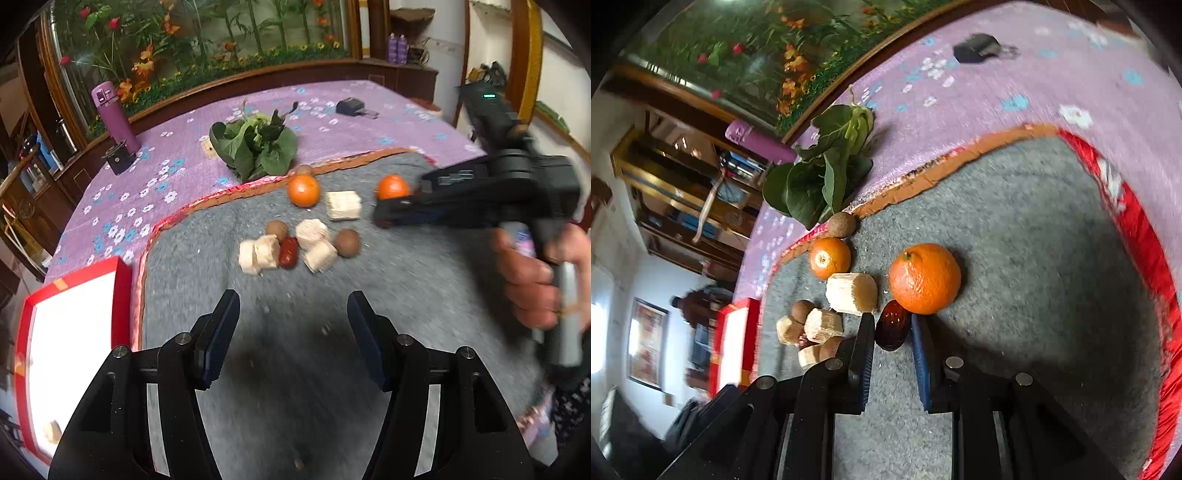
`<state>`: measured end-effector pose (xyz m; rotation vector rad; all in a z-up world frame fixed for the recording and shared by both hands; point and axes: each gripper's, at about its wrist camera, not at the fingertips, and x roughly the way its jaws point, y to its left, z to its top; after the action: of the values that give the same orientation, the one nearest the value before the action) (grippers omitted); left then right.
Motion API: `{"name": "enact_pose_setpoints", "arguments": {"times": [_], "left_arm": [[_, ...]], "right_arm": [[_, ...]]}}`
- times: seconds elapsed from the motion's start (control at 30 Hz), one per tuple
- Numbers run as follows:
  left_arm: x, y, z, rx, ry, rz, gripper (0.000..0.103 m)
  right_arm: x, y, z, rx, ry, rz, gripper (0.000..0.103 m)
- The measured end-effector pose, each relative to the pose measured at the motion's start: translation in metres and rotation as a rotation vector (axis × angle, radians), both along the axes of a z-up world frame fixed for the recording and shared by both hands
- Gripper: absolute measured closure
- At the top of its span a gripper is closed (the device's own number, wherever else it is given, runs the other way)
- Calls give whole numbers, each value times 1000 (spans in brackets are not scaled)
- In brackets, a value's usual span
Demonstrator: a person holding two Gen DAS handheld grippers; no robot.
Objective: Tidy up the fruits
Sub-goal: 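Grasp another red date with the right tool while the left tool grasps a beige cake cube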
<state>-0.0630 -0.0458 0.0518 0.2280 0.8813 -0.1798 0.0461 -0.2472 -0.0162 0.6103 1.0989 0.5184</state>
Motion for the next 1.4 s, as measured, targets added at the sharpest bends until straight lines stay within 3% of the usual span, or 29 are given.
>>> {"name": "enact_pose_setpoints", "arguments": {"times": [0.17,0.3,0.53,0.7,0.97,1.33,1.4], "left_arm": [[22,-15,-14,37,48,-60,42],[34,-17,-26,31,84,-65,52],[45,-23,-29,41,88,-132,59],[49,-28,-34,59,103,-193,78],[39,-27,-34,29,97,-217,78],[50,-29,-37,-8,89,-156,79],[48,-25,-37,-25,85,-142,83]], "right_arm": [[0,1,-1,18,19,-4,83],[0,1,-1,19,20,-4,83],[0,7,0,7,15,0,83],[1,10,-2,16,21,-3,83],[2,7,-4,19,21,-2,83],[1,9,-3,11,12,5,83],[0,10,-2,5,5,8,83]]}}
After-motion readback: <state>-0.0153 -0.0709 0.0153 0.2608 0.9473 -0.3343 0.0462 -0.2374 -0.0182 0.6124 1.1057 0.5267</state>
